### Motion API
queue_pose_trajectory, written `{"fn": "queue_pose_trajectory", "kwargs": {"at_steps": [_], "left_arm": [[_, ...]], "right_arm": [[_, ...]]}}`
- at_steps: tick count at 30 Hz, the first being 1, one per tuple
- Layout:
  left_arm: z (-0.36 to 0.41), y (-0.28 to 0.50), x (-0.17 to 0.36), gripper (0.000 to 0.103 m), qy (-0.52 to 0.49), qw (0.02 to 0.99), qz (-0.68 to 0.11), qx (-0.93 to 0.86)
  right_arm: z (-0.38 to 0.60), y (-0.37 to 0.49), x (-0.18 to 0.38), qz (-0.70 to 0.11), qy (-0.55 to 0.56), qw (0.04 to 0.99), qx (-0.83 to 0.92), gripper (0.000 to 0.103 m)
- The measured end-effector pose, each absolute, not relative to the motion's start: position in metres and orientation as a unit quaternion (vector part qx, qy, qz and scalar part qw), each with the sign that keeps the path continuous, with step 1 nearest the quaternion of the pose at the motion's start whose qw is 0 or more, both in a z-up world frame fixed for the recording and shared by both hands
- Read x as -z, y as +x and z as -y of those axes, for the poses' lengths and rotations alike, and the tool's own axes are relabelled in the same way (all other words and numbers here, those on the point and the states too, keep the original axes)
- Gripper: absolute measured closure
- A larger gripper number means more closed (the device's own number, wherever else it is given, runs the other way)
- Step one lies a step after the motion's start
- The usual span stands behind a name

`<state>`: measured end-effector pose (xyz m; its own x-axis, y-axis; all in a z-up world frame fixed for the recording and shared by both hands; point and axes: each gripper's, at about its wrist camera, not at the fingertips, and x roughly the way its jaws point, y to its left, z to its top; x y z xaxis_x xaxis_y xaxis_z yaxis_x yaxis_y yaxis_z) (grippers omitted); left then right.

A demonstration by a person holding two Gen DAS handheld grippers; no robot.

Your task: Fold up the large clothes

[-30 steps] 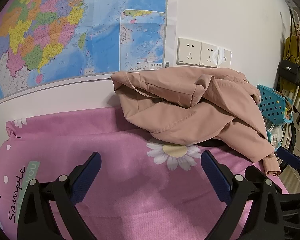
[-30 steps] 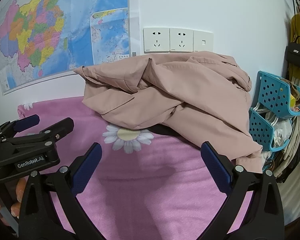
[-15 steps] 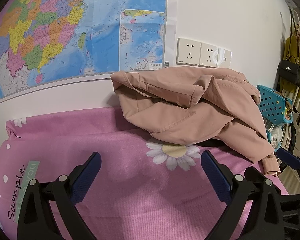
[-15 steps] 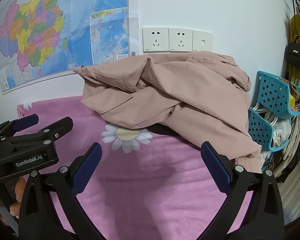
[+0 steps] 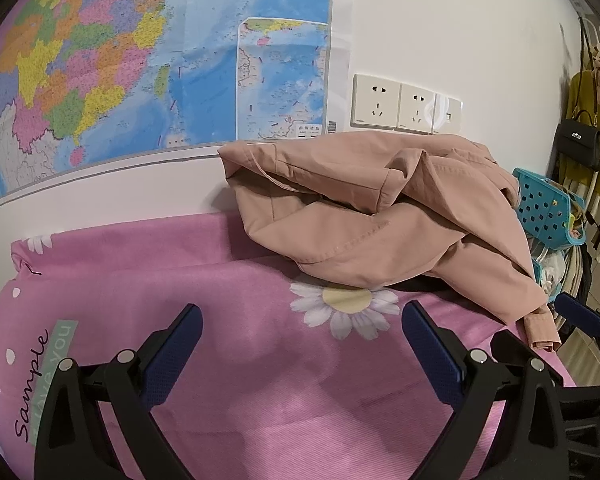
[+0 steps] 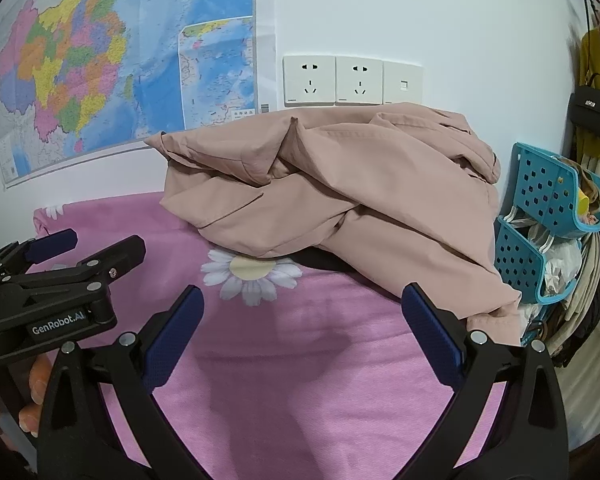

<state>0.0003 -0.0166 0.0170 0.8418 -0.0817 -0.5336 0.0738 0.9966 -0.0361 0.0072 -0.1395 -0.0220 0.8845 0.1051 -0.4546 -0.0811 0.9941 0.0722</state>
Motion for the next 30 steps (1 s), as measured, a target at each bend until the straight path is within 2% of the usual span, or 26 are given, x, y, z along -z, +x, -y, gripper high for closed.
{"fn": "queue_pose_trajectory", "kwargs": {"at_steps": [17,24,30], "left_arm": [[0.014,0.013,-0.009,0.007,-0.025,0.952,-0.301,0.056],[0.007,0.027,-0.006,0.007,-0.037,0.95,-0.306,0.058],[-0.015,0.057,0.009,0.007,-0.063,0.94,-0.333,0.039]], "right_arm": [[0.138,0.016,0.015,-0.215,0.001,0.974,-0.066,0.006],[0.128,0.031,0.006,-0.194,-0.046,0.977,-0.078,0.006],[0.107,0.068,-0.015,-0.166,-0.129,0.974,-0.09,0.006]]}}
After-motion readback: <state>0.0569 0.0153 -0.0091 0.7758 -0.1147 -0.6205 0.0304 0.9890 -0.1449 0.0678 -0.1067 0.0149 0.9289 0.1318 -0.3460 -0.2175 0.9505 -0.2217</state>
